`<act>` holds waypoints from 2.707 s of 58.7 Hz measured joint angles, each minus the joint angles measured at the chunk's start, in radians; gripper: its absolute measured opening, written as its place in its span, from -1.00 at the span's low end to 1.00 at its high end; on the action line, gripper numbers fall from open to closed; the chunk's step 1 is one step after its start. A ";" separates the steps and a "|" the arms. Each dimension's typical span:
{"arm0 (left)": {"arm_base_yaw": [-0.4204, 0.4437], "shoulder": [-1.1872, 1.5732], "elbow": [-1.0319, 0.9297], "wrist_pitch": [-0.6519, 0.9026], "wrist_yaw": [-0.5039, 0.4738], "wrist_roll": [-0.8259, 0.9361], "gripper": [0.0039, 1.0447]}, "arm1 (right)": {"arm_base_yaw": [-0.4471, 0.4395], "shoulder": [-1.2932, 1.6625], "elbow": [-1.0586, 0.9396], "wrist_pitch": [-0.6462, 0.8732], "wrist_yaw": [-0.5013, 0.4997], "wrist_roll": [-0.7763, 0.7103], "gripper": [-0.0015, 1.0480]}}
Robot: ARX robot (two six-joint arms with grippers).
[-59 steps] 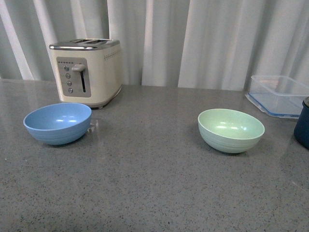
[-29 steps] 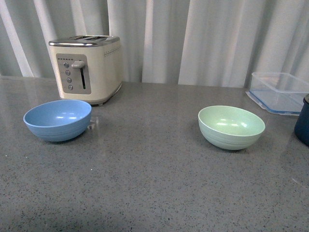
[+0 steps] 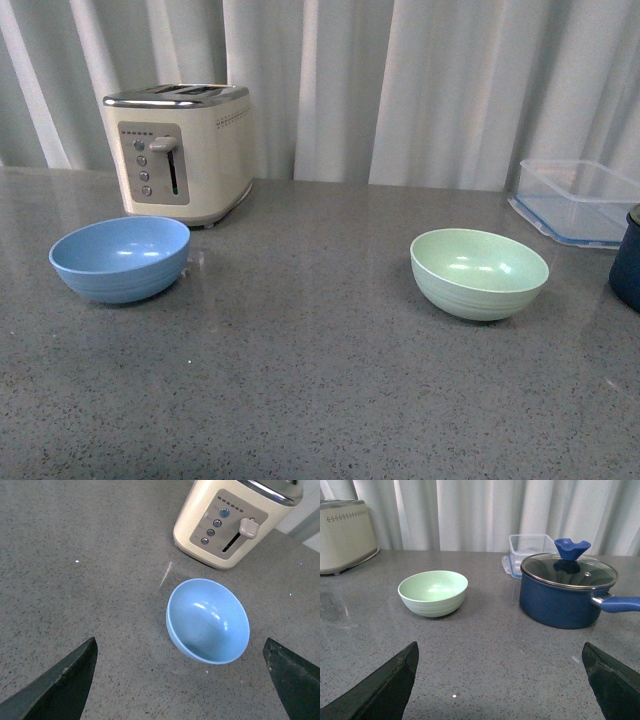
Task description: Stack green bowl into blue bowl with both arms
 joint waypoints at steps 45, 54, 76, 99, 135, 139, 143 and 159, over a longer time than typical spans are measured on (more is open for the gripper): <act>-0.101 0.599 0.366 -0.080 -0.105 -0.047 0.87 | 0.000 0.000 0.000 0.000 0.000 0.000 0.81; -0.110 0.641 0.389 -0.082 -0.113 -0.066 0.87 | 0.000 0.000 0.000 0.000 0.000 0.000 0.81; -0.120 0.687 0.404 -0.080 -0.135 -0.085 0.34 | 0.000 0.000 0.000 0.000 0.000 0.000 0.81; -0.142 0.664 0.410 -0.089 -0.114 -0.095 -0.95 | 0.000 0.000 0.000 0.000 0.000 0.000 0.81; -0.431 0.658 0.513 -0.087 -0.098 -0.135 -0.94 | 0.000 0.000 0.000 0.000 0.000 0.000 0.81; -0.443 0.680 0.520 -0.087 -0.098 -0.138 -0.94 | 0.000 0.000 0.000 0.000 0.000 0.000 0.81; -0.454 0.707 0.526 -0.088 -0.102 -0.138 -0.94 | 0.000 0.000 0.000 0.000 0.000 0.000 0.81; -0.480 0.760 0.554 -0.107 -0.114 -0.140 -0.94 | 0.000 0.000 0.000 0.000 0.000 0.000 0.81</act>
